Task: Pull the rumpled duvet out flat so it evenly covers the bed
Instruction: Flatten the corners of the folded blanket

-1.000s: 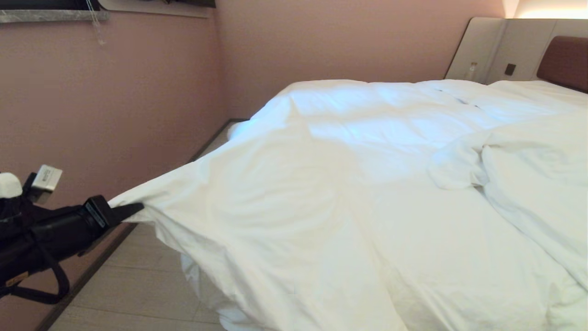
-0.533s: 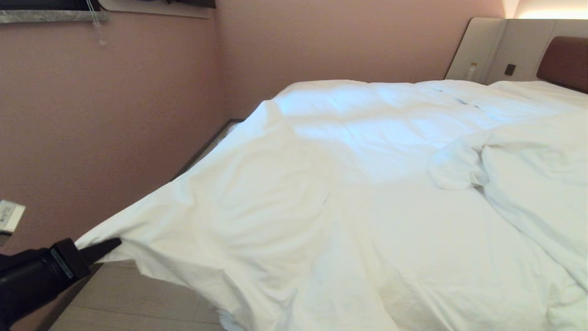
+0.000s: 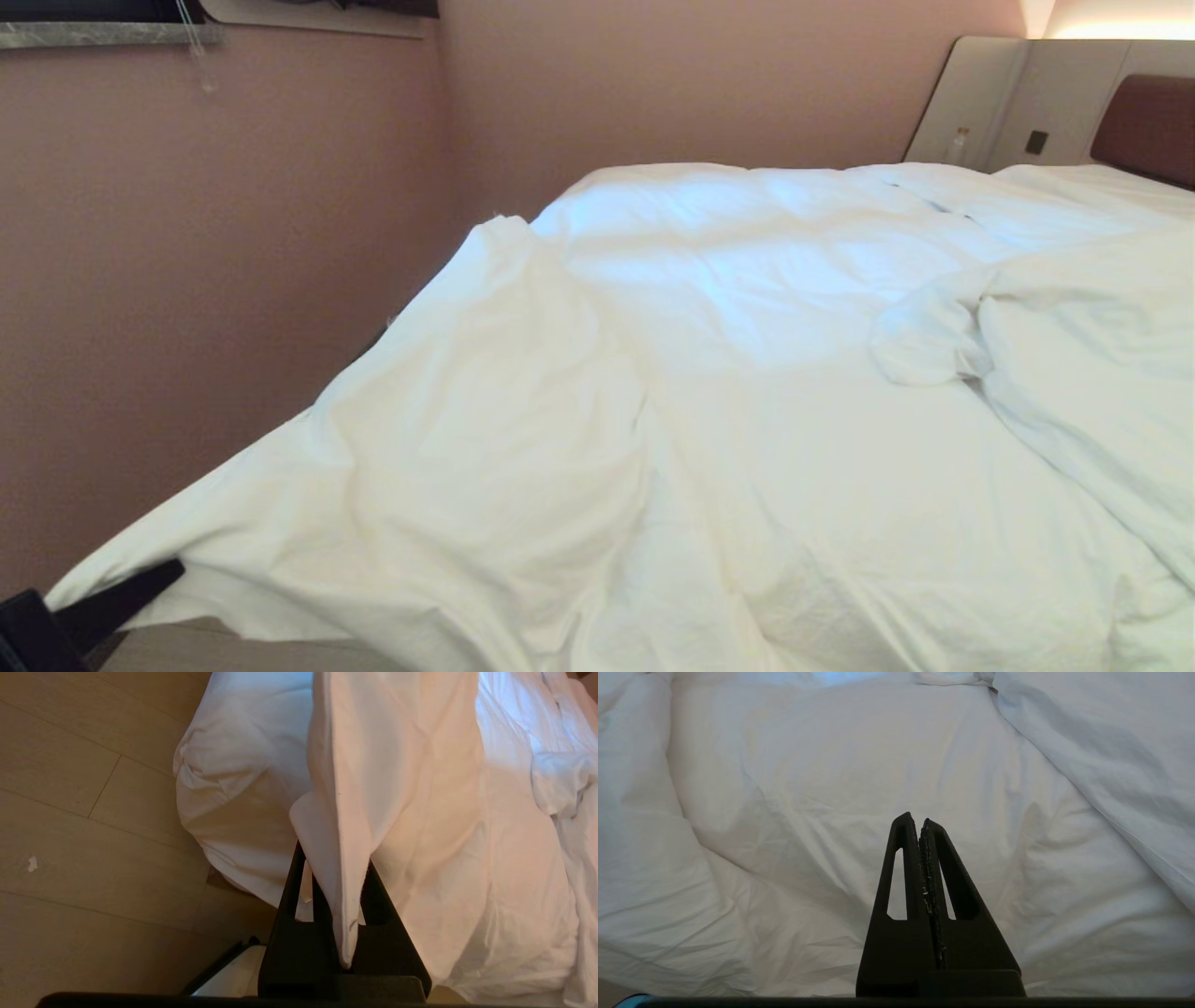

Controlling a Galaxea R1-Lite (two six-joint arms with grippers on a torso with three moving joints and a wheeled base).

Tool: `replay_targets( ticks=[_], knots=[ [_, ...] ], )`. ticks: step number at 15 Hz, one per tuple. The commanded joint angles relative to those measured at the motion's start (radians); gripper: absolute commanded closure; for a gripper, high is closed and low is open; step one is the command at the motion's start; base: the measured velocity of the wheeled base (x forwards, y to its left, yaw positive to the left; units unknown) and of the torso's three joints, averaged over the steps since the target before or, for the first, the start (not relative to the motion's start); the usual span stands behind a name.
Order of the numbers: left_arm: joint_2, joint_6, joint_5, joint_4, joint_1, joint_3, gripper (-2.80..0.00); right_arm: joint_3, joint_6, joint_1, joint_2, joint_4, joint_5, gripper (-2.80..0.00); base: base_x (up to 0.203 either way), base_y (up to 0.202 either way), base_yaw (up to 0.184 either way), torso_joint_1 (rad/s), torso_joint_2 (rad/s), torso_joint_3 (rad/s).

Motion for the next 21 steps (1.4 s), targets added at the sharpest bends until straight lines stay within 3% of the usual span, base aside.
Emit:
replay_targets(
  ticks=[1,6,9,14,17,21],
  knots=[
    [-0.132,-0.002,-0.002,0.067,0.001,-0.006,0.0,0.0,0.0,0.0,0.001,0.0,0.0,0.0,0.0,0.0,0.0,0.0,0.0,0.0],
    [-0.262,0.0,0.021,0.248,0.0,-0.066,0.0,0.0,0.0,0.0,0.001,0.001,0.0,0.0,0.0,0.0,0.0,0.0,0.0,0.0],
    [-0.314,0.0,0.036,0.28,0.0,-0.077,0.0,0.0,0.0,0.002,0.001,-0.001,0.0,0.0,0.0,0.0,0.0,0.0,0.0,0.0],
    [-0.429,0.006,0.12,0.386,0.0,-0.084,0.0,0.0,-0.001,0.001,0.001,-0.001,0.0,0.0,0.0,0.0,0.0,0.0,0.0,0.0],
    [-0.445,0.008,0.123,0.396,0.0,-0.085,0.0,0.0,-0.001,0.002,0.001,0.001,0.0,0.0,0.0,0.0,0.0,0.0,0.0,0.0],
    [-0.504,0.009,0.188,0.44,0.0,-0.084,0.0,0.0,-0.001,0.002,0.001,0.001,0.0,0.0,0.0,0.0,0.0,0.0,0.0,0.0]
  ],
)
